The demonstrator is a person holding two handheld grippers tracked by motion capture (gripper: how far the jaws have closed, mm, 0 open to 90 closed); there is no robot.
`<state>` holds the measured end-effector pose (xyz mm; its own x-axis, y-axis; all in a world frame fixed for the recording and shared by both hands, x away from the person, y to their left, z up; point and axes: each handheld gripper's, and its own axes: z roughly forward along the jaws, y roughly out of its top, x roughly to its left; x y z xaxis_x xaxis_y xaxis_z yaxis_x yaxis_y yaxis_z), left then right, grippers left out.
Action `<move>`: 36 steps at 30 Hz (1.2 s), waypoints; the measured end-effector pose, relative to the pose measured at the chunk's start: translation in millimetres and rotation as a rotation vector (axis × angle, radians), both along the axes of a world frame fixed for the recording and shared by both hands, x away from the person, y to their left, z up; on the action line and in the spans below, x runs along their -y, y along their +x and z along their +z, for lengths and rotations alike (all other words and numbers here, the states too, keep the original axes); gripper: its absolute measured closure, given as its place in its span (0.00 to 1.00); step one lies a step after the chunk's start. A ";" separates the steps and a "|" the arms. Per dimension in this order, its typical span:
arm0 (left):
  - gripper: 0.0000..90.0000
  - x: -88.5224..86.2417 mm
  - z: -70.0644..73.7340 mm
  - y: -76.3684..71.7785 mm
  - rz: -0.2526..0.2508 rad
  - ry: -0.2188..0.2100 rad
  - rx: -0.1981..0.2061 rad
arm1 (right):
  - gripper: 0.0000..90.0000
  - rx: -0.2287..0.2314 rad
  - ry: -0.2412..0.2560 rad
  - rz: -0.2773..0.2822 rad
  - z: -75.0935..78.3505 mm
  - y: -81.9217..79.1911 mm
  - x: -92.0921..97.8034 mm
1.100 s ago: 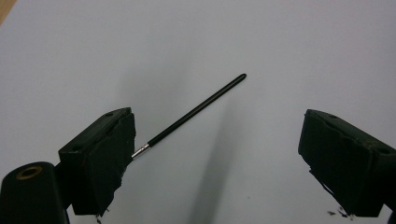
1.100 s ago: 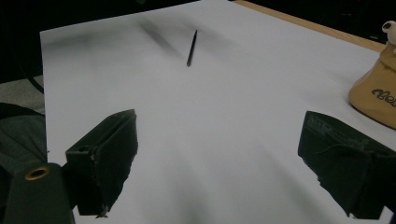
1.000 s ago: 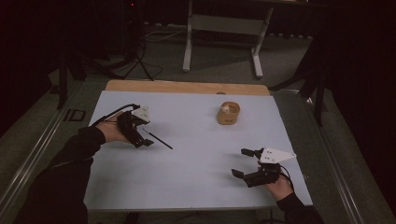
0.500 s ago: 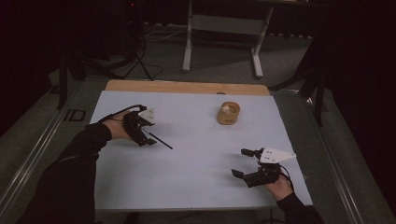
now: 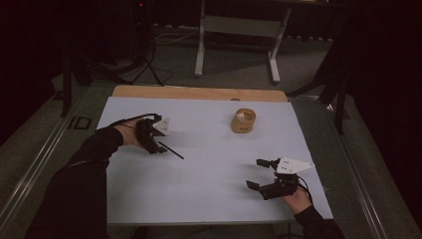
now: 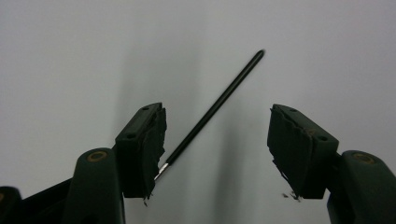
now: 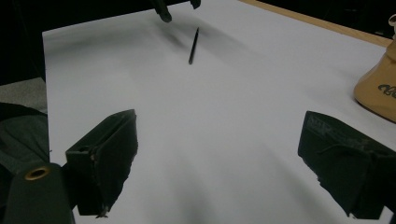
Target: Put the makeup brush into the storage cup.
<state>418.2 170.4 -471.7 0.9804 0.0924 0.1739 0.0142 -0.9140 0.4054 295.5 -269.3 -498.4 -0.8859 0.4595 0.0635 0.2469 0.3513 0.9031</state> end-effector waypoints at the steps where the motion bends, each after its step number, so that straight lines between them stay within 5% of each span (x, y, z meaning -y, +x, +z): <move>1: 0.45 0.0 0.0 0.0 0.000 0.000 0.000 | 0.13 0.000 0.000 0.000 0.0 0.0 0.0; 10: 0.61 3.4 -9.1 3.7 -0.133 0.080 0.040 | 0.13 -0.004 -0.002 0.002 -0.2 -0.2 -1.0; 14: 0.62 5.7 -9.5 6.5 -0.204 0.094 0.105 | 0.13 -0.010 0.002 0.002 -0.5 0.3 -0.9; 25: 0.68 13.1 -13.6 20.7 -0.230 0.209 0.078 | 0.13 -0.007 0.000 0.004 -0.4 -0.1 -1.2; 32: 0.74 16.2 -19.8 27.6 -0.242 0.219 0.026 | 0.13 -0.011 -0.003 0.003 -1.3 0.3 -1.1; 36: 0.75 17.5 -26.9 29.0 -0.254 0.260 0.024 | 0.13 -0.011 -0.002 0.003 -1.0 0.3 -0.9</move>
<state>447.2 152.9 -498.6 0.9617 -0.2039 0.1832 -0.2333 -0.9597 0.1564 295.8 -268.5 -499.4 -0.8863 0.4574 0.0722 0.2558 0.3536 0.8997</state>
